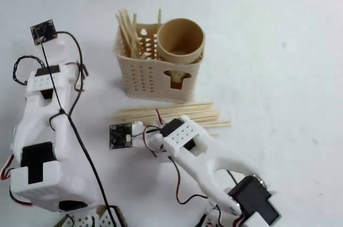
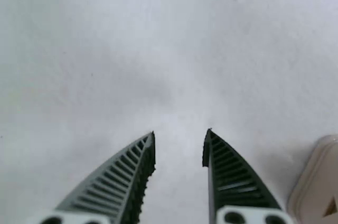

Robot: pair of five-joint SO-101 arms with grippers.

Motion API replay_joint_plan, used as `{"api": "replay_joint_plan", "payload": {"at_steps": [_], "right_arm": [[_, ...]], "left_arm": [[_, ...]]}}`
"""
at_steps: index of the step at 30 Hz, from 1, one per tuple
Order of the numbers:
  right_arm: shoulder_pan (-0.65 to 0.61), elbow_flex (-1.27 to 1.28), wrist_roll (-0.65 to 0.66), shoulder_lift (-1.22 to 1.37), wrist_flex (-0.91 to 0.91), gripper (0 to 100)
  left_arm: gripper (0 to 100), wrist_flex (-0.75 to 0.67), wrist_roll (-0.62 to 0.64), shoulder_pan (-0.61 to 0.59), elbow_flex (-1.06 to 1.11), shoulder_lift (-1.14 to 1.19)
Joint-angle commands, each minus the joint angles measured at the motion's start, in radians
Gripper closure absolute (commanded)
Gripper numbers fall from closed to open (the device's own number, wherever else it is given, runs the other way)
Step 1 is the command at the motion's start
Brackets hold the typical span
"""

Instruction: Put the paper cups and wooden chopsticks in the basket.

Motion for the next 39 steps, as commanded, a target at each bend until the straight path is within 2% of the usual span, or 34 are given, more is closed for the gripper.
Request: {"api": "replay_joint_plan", "payload": {"at_steps": [1, 6, 11, 15, 22, 28, 33, 39], "right_arm": [[0.013, -0.003, -0.025, -0.002, -0.01, 88.5], [0.018, -0.003, -0.046, -0.013, -0.008, 98.2], [0.074, -0.023, -0.167, -0.105, 0.012, 98.2], [0.108, -0.02, -0.204, -0.262, 0.073, 98.2], [0.096, -0.025, -0.255, -0.613, 0.217, 98.2], [0.051, -0.138, -0.442, -0.9, 0.108, 98.2], [0.056, -0.388, -0.571, -0.831, -0.047, 98.2], [0.058, -0.683, -0.595, -0.507, -0.197, 98.1]], "left_arm": [[83, -0.017, 0.008, 0.005, -0.008, -0.027], [83, -0.017, 0.008, 0.005, -0.008, -0.027], [83, -0.018, 0.008, 0.005, -0.011, -0.027], [83, -0.018, 0.008, 0.004, -0.009, -0.027], [83, -0.018, 0.008, 0.004, -0.008, -0.027], [83, -0.018, 0.008, 0.004, -0.009, -0.027], [83, -0.018, 0.008, 0.004, -0.008, -0.027], [83, -0.017, 0.008, 0.004, -0.008, -0.027]]}}
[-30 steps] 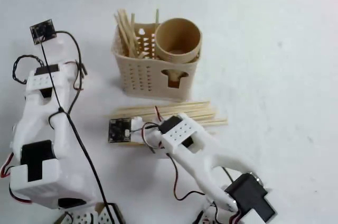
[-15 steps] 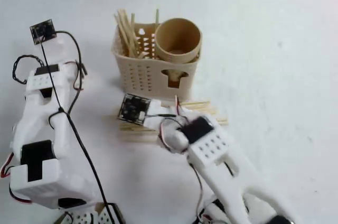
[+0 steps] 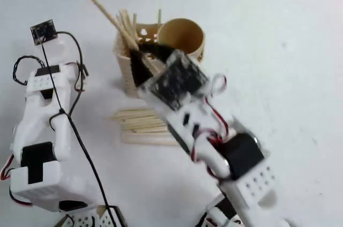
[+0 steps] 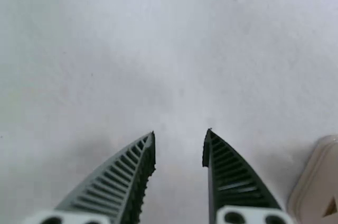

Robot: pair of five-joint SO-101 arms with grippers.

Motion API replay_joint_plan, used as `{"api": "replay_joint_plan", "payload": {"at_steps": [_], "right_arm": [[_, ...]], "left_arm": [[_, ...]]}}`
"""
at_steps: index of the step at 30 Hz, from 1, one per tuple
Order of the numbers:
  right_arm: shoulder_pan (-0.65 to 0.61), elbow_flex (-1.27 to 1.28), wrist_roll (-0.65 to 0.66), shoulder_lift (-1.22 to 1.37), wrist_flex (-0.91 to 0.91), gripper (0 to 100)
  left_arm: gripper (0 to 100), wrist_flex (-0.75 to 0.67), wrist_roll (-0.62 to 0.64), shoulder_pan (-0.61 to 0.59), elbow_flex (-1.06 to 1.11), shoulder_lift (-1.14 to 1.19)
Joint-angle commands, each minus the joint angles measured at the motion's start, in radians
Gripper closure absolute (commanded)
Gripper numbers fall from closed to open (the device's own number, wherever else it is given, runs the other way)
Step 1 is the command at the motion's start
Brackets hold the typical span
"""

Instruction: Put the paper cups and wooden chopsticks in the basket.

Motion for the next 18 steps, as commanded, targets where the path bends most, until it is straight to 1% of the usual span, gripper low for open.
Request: {"api": "replay_joint_plan", "payload": {"at_steps": [1, 5, 9, 16, 18], "right_arm": [[-0.004, -0.255, -0.017, 0.254, -0.137, 98.1], [-0.004, -0.439, -0.017, 0.453, -0.223, 98.1], [-0.004, -0.577, -0.017, 0.608, -0.193, 98.1], [0.056, -0.615, -0.02, 0.731, -0.188, 98.0], [0.076, -0.615, -0.048, 0.737, -0.188, 97.5]], "left_arm": [[83, -0.017, 0.008, 0.004, -0.008, -0.027], [83, -0.017, 0.008, 0.004, -0.008, -0.027], [83, -0.017, 0.008, 0.002, -0.008, -0.027], [83, -0.017, 0.008, 0.004, -0.009, -0.027], [83, -0.017, 0.008, 0.004, -0.011, -0.027]]}}
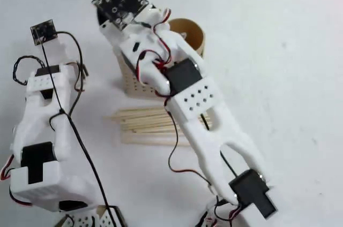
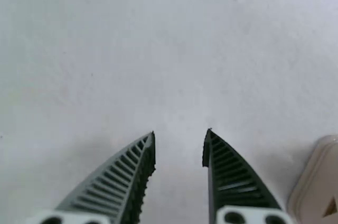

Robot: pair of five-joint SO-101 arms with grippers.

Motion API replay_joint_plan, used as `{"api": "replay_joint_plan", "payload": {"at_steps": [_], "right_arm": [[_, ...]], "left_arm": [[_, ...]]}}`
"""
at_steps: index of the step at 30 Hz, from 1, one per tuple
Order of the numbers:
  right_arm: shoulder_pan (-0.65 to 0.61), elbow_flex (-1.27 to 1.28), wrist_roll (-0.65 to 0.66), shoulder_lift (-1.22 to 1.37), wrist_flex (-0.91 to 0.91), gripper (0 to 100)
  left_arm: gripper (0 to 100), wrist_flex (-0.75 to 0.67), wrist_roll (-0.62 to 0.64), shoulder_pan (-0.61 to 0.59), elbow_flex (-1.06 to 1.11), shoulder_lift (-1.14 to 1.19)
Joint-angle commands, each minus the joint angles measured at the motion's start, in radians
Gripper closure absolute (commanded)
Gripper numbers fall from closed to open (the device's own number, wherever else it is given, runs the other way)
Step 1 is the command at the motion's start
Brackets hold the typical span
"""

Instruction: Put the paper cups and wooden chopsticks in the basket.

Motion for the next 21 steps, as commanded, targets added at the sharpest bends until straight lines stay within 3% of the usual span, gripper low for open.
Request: {"api": "replay_joint_plan", "payload": {"at_steps": [1, 6, 11, 16, 21], "right_arm": [[0.053, -0.06, -0.071, -0.002, -0.005, 96.0], [0.091, -0.058, -0.218, -0.004, 0.033, 85.5], [0.091, -0.061, -0.221, -0.01, 0.137, 85.8], [0.091, -0.058, -0.221, -0.073, 0.427, 92.9], [0.093, -0.057, -0.219, -0.16, 0.759, 93.4]], "left_arm": [[83, -0.017, 0.008, 0.004, -0.011, -0.027], [83, -0.017, 0.008, 0.004, -0.009, -0.027], [83, -0.017, 0.008, 0.004, -0.008, -0.027], [83, -0.017, 0.008, 0.004, -0.008, -0.027], [83, -0.015, 0.008, 0.004, -0.009, -0.028]]}}
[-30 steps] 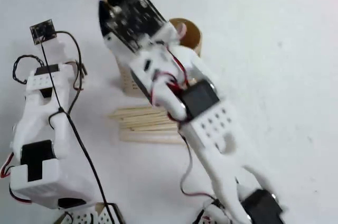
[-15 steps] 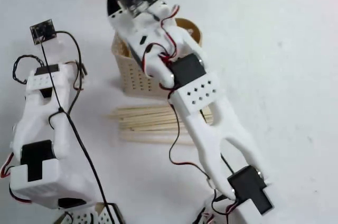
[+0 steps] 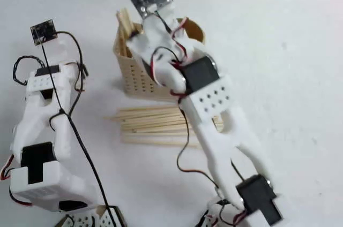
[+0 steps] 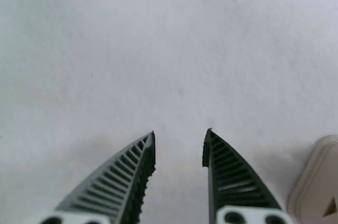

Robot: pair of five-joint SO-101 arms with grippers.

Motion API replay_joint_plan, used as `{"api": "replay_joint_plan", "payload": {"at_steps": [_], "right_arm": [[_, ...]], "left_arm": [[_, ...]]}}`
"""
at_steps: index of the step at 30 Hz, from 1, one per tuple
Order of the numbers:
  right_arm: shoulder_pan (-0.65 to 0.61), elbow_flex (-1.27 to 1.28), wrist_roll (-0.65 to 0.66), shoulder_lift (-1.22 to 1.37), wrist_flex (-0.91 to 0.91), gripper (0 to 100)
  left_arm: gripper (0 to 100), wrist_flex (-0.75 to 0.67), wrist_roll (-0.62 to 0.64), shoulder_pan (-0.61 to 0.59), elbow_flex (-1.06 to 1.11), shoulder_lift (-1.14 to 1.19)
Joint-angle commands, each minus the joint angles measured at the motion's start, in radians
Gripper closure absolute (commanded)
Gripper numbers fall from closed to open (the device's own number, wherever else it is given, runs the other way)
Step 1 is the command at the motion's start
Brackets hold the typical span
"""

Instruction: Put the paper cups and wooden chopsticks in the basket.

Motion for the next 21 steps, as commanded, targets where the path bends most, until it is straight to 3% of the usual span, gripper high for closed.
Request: {"api": "replay_joint_plan", "payload": {"at_steps": [1, 4, 7, 18, 21], "right_arm": [[0.015, -0.044, -0.008, -0.114, 0.305, 93.7], [0.015, -0.012, -0.008, -0.148, 0.424, 94.0], [0.047, 0.098, -0.008, -0.194, 0.418, 94.0], [0.065, 0.73, -0.003, -0.321, 0.018, 93.6], [0.058, 0.806, 0.103, -0.337, -0.039, 93.8]], "left_arm": [[83, -0.014, 0.008, 0.004, -0.009, -0.028], [83, -0.015, 0.008, 0.002, -0.011, -0.028], [83, -0.017, 0.008, 0.004, -0.008, -0.028], [83, -0.017, 0.008, 0.005, -0.005, -0.027], [83, -0.017, 0.008, 0.005, -0.005, -0.027]]}}
